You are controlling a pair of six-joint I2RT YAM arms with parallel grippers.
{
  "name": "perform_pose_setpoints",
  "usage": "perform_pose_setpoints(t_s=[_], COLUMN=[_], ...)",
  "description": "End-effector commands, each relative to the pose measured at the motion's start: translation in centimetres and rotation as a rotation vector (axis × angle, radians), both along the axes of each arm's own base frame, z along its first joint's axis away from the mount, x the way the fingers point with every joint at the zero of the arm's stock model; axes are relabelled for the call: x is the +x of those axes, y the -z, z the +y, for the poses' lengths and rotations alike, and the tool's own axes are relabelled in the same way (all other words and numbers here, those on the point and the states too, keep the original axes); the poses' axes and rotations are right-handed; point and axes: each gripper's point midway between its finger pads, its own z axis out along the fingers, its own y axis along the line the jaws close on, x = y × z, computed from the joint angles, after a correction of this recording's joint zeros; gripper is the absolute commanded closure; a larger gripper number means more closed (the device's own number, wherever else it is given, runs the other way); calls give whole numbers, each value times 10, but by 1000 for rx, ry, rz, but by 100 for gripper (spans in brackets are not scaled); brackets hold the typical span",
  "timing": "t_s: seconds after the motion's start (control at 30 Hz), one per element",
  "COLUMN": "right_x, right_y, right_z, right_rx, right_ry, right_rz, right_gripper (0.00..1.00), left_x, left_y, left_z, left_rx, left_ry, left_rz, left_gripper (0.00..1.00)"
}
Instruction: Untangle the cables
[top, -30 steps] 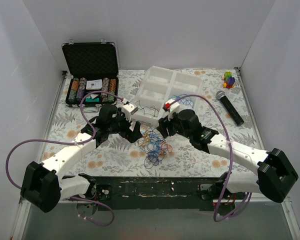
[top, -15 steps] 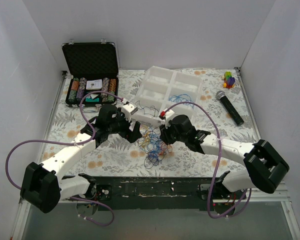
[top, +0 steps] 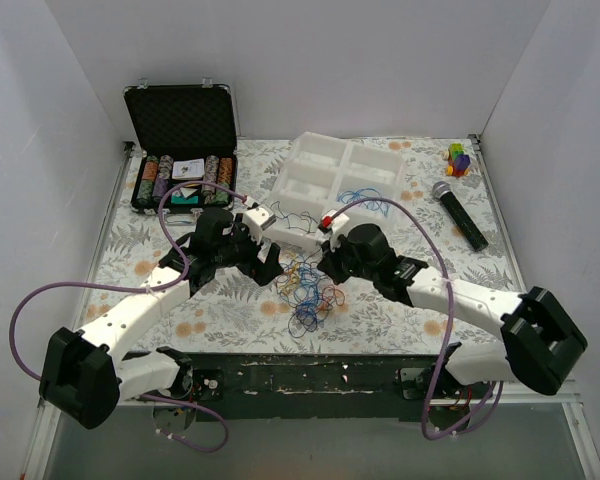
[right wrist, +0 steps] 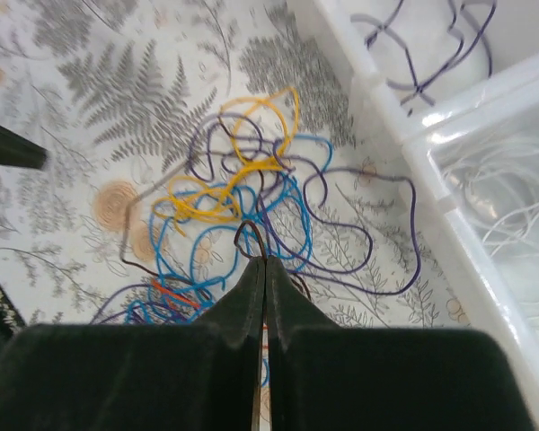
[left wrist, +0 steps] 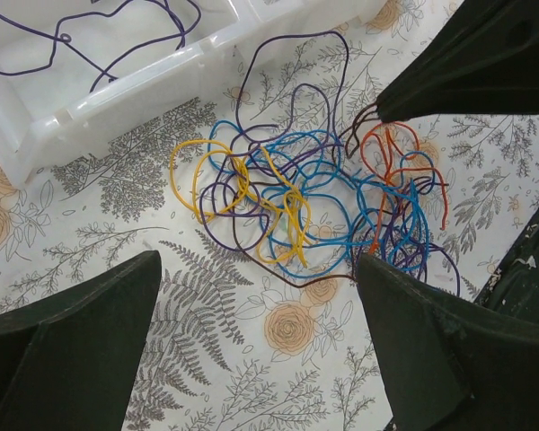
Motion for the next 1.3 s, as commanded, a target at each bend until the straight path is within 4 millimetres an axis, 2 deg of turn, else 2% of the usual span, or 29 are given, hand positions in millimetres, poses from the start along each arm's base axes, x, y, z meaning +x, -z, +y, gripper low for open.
perform_pose_setpoints(t_s=[0.0,0.13,0.33,0.63,0.87,1.0,1.1,1.2,1.27], right_x=[4,-5,-14,-6,-6,0,-1,-9,-10], right_y=[-109,-171,-247,-365,-449,-484,-497,-501,-499], right_z=[20,15,2,-17,-24,-32,-25,-18,-16], right_rx=[221,314,432,530,607,637,662,695,704], right_ry=[-50,-70,-63,3,18,72,48,-5,-13], right_rz=[-176,-269,-387,-637,-811,-889,-895,-878,-868], right_gripper=[99,99,99,99,99,99,99,99,99], left_x=[-1,-3,-7,-18,-33,-41,-42,-35,-23], left_y=[-22,-20,-26,-35,-68,-76,-81,-102,-132], left_z=[-7,-10,-17,-16,-20,-20,-18,-16,-13], left_rx=[-53,-65,-102,-94,-164,-173,-172,-198,-243], left_ry=[28,44,72,135,222,258,266,231,166], left_rz=[-42,-35,-16,-46,-142,-182,-217,-309,-428], left_gripper=[9,9,9,9,6,5,4,3,2])
